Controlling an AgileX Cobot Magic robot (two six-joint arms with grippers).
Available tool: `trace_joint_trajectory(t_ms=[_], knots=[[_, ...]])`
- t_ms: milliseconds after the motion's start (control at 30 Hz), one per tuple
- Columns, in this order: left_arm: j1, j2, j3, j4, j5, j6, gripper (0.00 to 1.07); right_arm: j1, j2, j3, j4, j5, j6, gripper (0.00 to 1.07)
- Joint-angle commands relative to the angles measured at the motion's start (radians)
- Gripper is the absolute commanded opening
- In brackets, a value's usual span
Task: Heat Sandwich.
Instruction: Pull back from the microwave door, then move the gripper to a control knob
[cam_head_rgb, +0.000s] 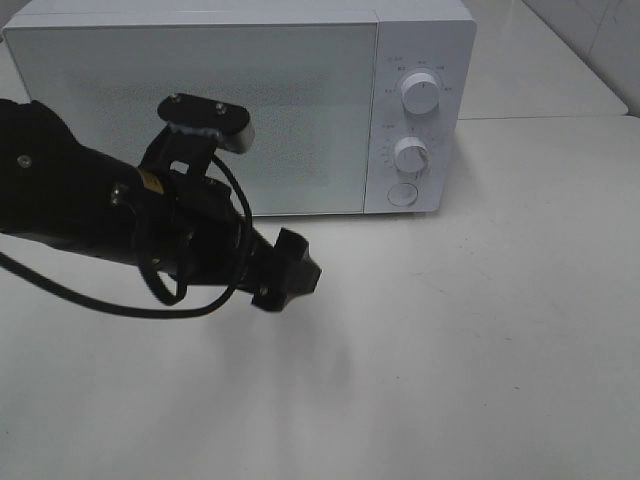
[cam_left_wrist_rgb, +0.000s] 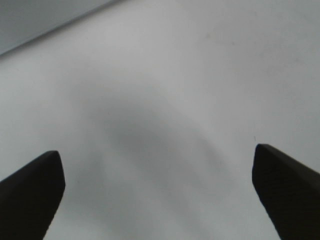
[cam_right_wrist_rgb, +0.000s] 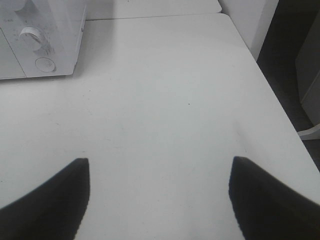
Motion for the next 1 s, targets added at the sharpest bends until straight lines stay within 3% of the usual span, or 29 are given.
trace_joint_trajectory(t_ms=[33, 100, 267, 400, 433, 567, 667, 700, 733, 867, 1000], knots=[[0.033, -0.043, 0.002, 0.084, 0.185, -0.012, 0.97, -0.004, -0.030, 0.002, 0.001, -0.015, -0.007, 0.75], [0.092, -0.094, 0.002, 0.091, 0.319, -0.015, 0.97, -0.004, -0.030, 0.002, 0.001, -0.015, -0.007, 0.75], [0.172, -0.158, 0.002, 0.091, 0.421, -0.019, 0.97, -0.004, -0.030, 0.002, 0.001, -0.015, -0.007, 0.75], [0.354, -0.309, 0.002, 0.114, 0.602, -0.120, 0.97, -0.004, -0.030, 0.002, 0.001, -0.015, -0.007, 0.75], [0.354, -0.309, 0.002, 0.114, 0.602, -0.120, 0.97, -0.004, -0.030, 0.002, 0.001, -0.015, -0.007, 0.75], [0.527, -0.427, 0.002, 0.177, 0.738, -0.201, 0.97, -0.004, -0.030, 0.002, 0.001, -0.015, -0.007, 0.75], [0.583, -0.476, 0.002, 0.209, 0.783, -0.233, 0.97, -0.004, -0.030, 0.002, 0.001, -0.015, -0.007, 0.75], [0.635, -0.523, 0.002, 0.250, 0.823, -0.270, 0.97, -0.004, -0.030, 0.002, 0.001, -0.015, -0.007, 0.75], [0.635, -0.523, 0.002, 0.250, 0.823, -0.270, 0.97, -0.004, -0.030, 0.002, 0.001, -0.015, -0.007, 0.75], [0.705, -0.635, 0.007, 0.350, 0.913, -0.370, 0.97, -0.004, -0.030, 0.002, 0.001, -0.015, -0.007, 0.75], [0.711, -0.748, 0.049, 0.412, 0.958, -0.413, 0.97, -0.004, -0.030, 0.002, 0.001, -0.015, -0.007, 0.75]])
